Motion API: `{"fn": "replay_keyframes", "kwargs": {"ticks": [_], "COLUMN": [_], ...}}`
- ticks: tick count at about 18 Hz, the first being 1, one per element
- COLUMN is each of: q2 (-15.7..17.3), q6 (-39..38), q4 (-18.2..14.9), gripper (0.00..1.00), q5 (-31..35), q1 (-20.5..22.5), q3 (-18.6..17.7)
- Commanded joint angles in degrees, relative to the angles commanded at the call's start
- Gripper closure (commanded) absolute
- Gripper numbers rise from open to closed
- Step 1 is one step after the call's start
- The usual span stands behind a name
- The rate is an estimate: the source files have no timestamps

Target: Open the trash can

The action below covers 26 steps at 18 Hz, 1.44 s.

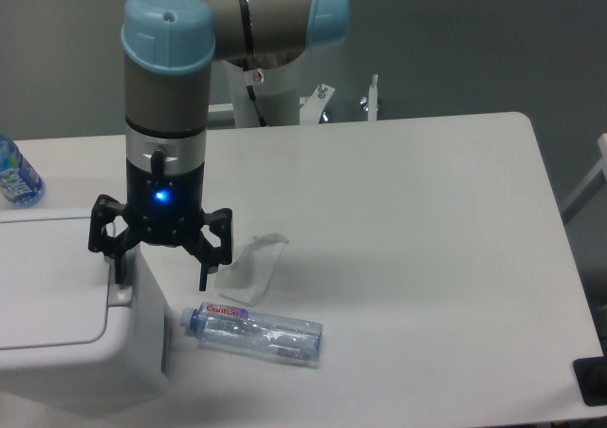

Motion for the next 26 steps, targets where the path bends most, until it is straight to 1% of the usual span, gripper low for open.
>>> {"fn": "replay_keyframes", "kwargs": {"ticks": [10, 13, 15, 17, 18, 19, 20, 22, 23, 24, 25, 26], "q2": [-0.2, -0.1, 0.1, 0.6, 1.1, 2.3, 3.2, 3.9, 4.6, 5.3, 5.8, 6.0], "q6": [0.0, 0.7, 1.4, 5.3, 8.2, 11.5, 15.3, 23.3, 27.1, 30.9, 34.4, 36.2], "q4": [0.1, 0.0, -0.3, -1.1, -2.3, -4.4, -7.0, -12.6, -14.9, -16.1, -16.6, -16.6], "gripper": [0.0, 0.0, 0.0, 0.0, 0.0, 0.0, 0.0, 0.0, 0.0, 0.0, 0.0, 0.0], "q5": [0.0, -0.2, 0.0, 0.1, 0.2, 0.2, 0.2, 0.3, 1.1, 3.7, 6.7, 8.6], "q1": [0.1, 0.1, 1.1, 3.2, 4.1, 4.9, 6.1, 8.3, 8.9, 9.7, 10.2, 10.6], "q3": [0.3, 2.5, 4.7, 5.3, 4.9, 4.7, 4.4, 3.8, 3.3, 2.5, 1.4, 0.6]}}
